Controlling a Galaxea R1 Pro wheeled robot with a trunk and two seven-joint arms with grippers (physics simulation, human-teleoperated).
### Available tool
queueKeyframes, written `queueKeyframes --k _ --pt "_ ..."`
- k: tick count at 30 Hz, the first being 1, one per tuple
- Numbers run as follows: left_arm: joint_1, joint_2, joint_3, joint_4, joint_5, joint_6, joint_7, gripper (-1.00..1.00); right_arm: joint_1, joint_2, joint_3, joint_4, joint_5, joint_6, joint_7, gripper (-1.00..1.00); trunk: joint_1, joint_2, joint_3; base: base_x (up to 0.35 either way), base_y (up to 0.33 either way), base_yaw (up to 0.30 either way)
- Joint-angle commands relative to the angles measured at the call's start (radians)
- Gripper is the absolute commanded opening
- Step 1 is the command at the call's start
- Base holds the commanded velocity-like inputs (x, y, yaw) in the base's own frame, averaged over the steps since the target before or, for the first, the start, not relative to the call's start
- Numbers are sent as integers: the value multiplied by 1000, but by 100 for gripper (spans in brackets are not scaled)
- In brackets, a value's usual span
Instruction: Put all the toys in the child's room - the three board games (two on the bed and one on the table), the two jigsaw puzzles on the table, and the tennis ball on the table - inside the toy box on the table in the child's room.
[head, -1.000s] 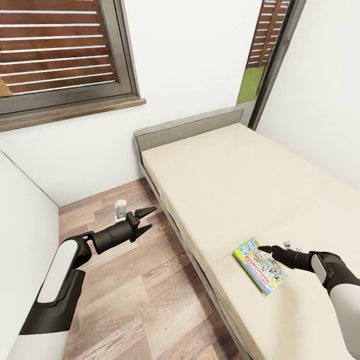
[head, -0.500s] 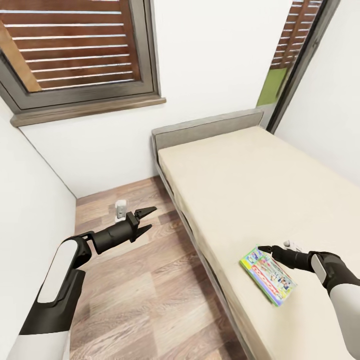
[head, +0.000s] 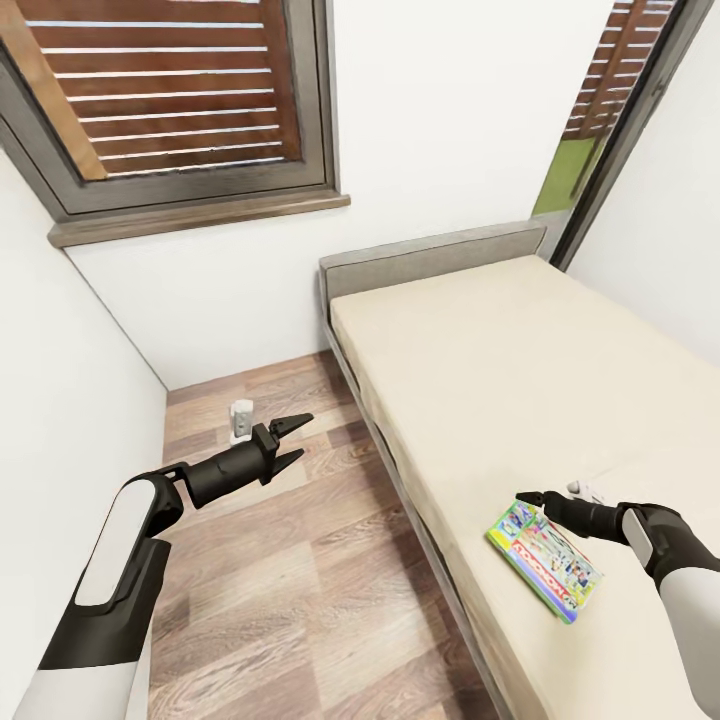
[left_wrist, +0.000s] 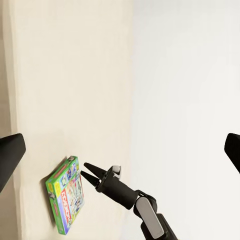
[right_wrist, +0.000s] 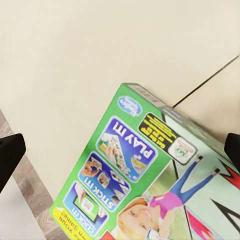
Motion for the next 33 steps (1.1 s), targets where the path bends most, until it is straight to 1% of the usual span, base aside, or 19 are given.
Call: queueKeyframes --k 1,10,22,33 --pt "-1 0 1 -1 11 3 10 100 -1 1 -7 -1 5 7 5 100 0 0 -1 0 0 27" --pt "-1 0 0 -1 5 2 11 100 -1 1 -7 -1 5 7 5 100 0 0 -1 -15 -10 14" --pt "-2 0 1 -1 3 2 11 100 -1 1 -8 -1 5 7 5 100 0 0 -1 -141 -89 3" --pt "-2 0 1 -1 3 2 11 100 -1 1 -7 -1 5 7 5 100 0 0 -1 -40 -25 0"
